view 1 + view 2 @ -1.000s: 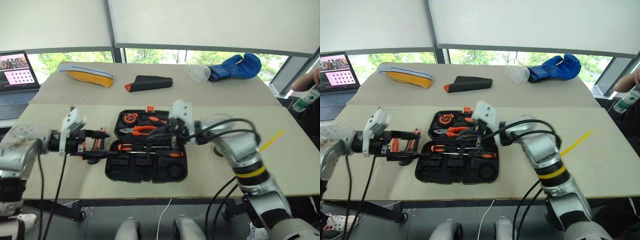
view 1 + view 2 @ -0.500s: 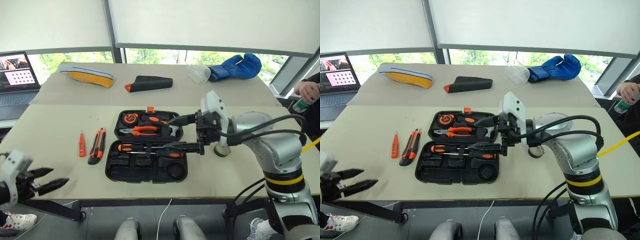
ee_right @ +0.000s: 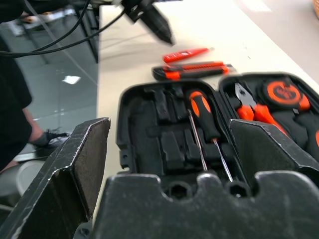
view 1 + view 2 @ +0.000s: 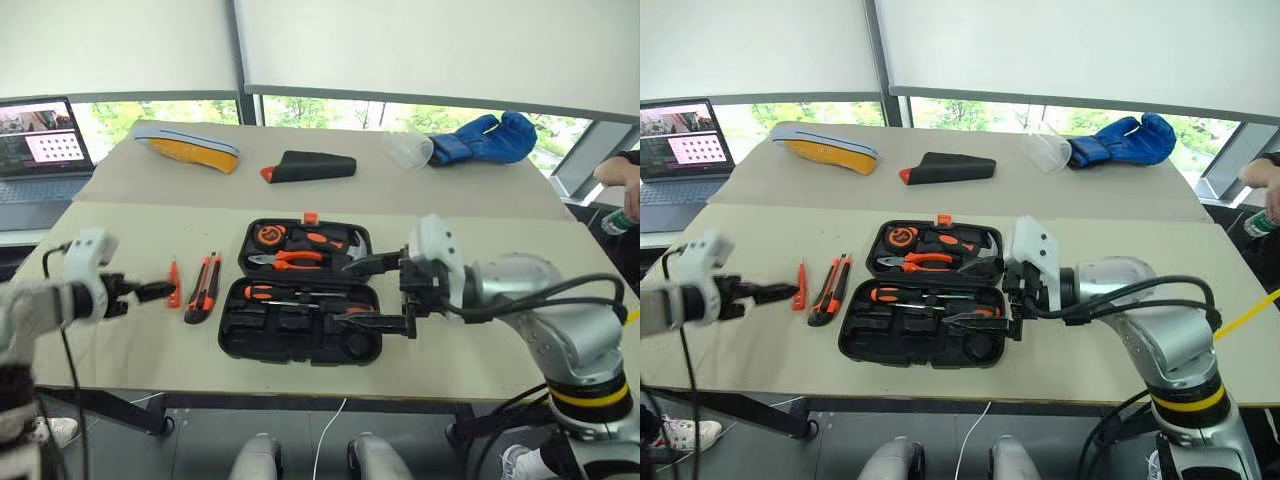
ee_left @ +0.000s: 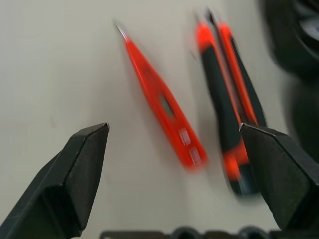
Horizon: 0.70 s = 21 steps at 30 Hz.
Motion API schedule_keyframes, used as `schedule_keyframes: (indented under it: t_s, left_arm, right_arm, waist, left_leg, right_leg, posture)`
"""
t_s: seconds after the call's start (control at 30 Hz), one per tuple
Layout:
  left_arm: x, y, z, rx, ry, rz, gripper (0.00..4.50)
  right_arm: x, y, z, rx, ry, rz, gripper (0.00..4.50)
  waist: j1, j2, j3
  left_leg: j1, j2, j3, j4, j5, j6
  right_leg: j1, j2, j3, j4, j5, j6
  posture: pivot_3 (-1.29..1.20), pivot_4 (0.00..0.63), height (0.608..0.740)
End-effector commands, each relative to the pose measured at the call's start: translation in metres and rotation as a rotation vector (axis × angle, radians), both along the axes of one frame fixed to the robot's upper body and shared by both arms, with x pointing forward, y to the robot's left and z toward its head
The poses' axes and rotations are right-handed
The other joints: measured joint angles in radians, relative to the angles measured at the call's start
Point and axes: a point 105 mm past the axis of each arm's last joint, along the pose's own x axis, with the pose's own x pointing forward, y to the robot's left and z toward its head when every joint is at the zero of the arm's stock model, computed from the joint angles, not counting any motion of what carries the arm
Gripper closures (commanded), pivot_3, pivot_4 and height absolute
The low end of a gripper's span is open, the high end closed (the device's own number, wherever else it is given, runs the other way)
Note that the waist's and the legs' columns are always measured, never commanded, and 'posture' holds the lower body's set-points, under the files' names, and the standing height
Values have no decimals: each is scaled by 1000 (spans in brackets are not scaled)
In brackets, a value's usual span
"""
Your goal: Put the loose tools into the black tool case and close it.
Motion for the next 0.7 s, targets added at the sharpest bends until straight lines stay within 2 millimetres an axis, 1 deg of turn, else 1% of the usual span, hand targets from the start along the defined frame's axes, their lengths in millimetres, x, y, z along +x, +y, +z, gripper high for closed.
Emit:
schedule_keyframes:
  t_s: [0.03, 0.17, 0.27, 0.33, 0.37, 0.43, 0.47, 0.5, 0.53, 0.57, 0.6, 0.63, 0.7]
  left_arm:
    - [20, 6, -5, 10, 83, 113, 0]
    - [29, 5, -14, 51, 159, 144, 0]
    - [29, 2, -22, 53, 203, 138, 0]
    - [25, -2, -31, 49, 243, 114, 507]
    - [22, -3, -37, 39, 262, 107, 689]
    - [20, -1, -47, 39, 283, 103, 1451]
    - [20, 3, -49, 44, 282, 111, 1750]
    - [20, 6, -49, 48, 279, 115, 2141]
    - [21, 7, -49, 49, 276, 116, 2512]
    - [21, 8, -48, 50, 270, 110, 2791]
    - [23, 9, -45, 62, 247, 87, 3239]
    - [26, 10, -40, 83, 212, 47, 3518]
    - [31, 10, -25, 211, 115, -126, 4107]
  right_arm:
    - [-8, 2, 11, 39, -73, -11, 64]
    - [-10, 2, 11, 48, -84, -30, 64]
    - [-11, 1, 11, 51, -91, -43, 64]
    - [-11, 0, 12, 52, -97, -53, 0]
    - [-11, -1, 13, 50, -105, -56, 0]
    - [-10, -2, 15, 41, -148, -65, 0]
    - [-8, -3, 16, 39, -160, -74, 0]
    - [-7, -3, 16, 37, -166, -81, 0]
    - [-7, -4, 16, 37, -167, -82, 0]
    - [-8, -4, 15, 37, -154, -74, 0]
    - [-11, -4, 14, 37, -137, -59, 0]
    - [-13, -5, 13, 37, -121, -45, 0]
    - [-18, -6, 9, 29, -91, -32, 0]
  waist:
    - [-3, -1, 0]
    - [-3, -1, 0]
    - [-1, -1, 0]
    - [-1, -1, 0]
    - [-1, -1, 0]
    - [-1, 0, 0]
    - [1, 0, 0]
    - [2, 1, -1]
    - [4, 1, -1]
    - [5, 1, -1]
    - [5, 1, -1]
    - [5, 1, -1]
    - [5, 1, -1]
  left_leg:
    - [0, 0, 0, 0, 0, 0]
    - [-1, 0, -1, -1, 0, 0]
    - [-1, 0, -1, -1, 0, 0]
    - [-1, 0, -1, -1, 0, 0]
    - [0, 0, -1, -1, 0, 0]
    - [0, 0, 0, -1, 0, 0]
    - [1, 0, 0, -1, 0, 0]
    - [1, -1, 0, -1, 0, 0]
    - [1, -1, 0, -1, 0, 0]
    - [1, -1, 0, -1, 0, 0]
    - [2, -1, 0, -1, 0, 0]
    - [2, -1, 0, -1, 0, 0]
    - [2, -1, 0, -1, 0, 0]
  right_leg:
    - [0, 0, 0, 0, 0, 0]
    - [-1, 1, 0, 0, 0, 0]
    - [-1, 0, 0, 0, 0, 0]
    - [-1, 0, 0, 0, 0, 0]
    - [0, 0, 0, 0, 0, 0]
    - [0, 0, 0, 0, 0, 0]
    - [0, 0, 0, 0, 0, 0]
    - [1, 0, 0, 0, -1, 0]
    - [1, 0, 0, 0, -1, 0]
    - [1, 0, 0, 0, -1, 0]
    - [1, 0, 0, 0, -1, 0]
    - [1, 0, 0, 0, -1, 0]
    - [1, -1, 0, 0, -1, 0]
  posture:
    - [0, 150, 734]
    - [0, 150, 734]
    - [0, 150, 734]
    - [0, 150, 734]
    - [0, 150, 734]
    - [0, 150, 734]
    - [0, 150, 734]
    - [0, 150, 734]
    - [0, 150, 734]
    - [0, 150, 734]
    - [0, 150, 734]
    - [0, 150, 734]
    - [0, 150, 734]
